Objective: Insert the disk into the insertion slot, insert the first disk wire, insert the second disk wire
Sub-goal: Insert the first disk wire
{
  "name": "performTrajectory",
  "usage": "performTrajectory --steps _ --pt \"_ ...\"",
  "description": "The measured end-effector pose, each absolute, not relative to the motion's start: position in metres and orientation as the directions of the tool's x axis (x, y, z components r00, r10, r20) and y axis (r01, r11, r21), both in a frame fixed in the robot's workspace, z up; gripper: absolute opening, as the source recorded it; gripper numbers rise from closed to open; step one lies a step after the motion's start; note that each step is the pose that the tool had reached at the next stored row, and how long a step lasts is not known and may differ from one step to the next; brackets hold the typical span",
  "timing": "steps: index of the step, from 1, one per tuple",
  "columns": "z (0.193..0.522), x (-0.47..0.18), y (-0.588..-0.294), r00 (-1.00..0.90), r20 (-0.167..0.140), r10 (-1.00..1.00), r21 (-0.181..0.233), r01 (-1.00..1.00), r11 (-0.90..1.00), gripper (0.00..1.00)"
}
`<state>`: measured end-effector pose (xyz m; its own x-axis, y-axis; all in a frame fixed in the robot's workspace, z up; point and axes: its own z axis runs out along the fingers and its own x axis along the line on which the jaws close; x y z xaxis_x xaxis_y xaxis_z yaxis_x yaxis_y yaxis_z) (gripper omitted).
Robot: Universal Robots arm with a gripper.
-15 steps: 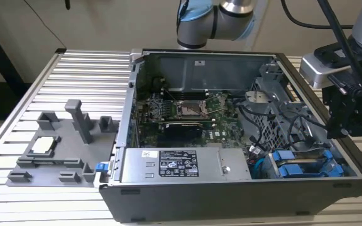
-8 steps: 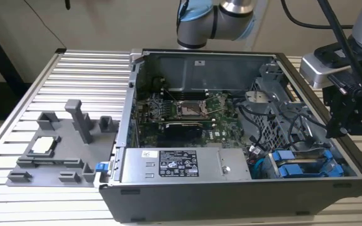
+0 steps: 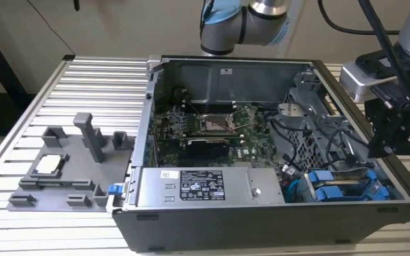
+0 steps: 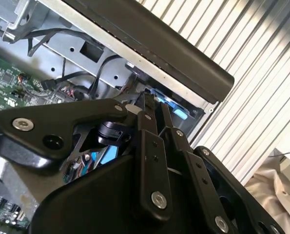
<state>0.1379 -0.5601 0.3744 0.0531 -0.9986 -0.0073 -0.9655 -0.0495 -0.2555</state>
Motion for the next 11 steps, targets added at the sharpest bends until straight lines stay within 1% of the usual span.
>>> performTrajectory --steps 7,9,11 --pt "0.374 0.145 -0.56 0.053 -0.01 -0.999 -0.139 -0.989 -0.051 0.19" --pt "0.373 0.149 -0.56 0.053 -0.011 -0.999 -0.115 -0.992 -0.051 0.19" --pt "0.372 0.154 -0.56 0.053 -0.012 -0.999 -0.102 -0.994 -0.051 0.19"
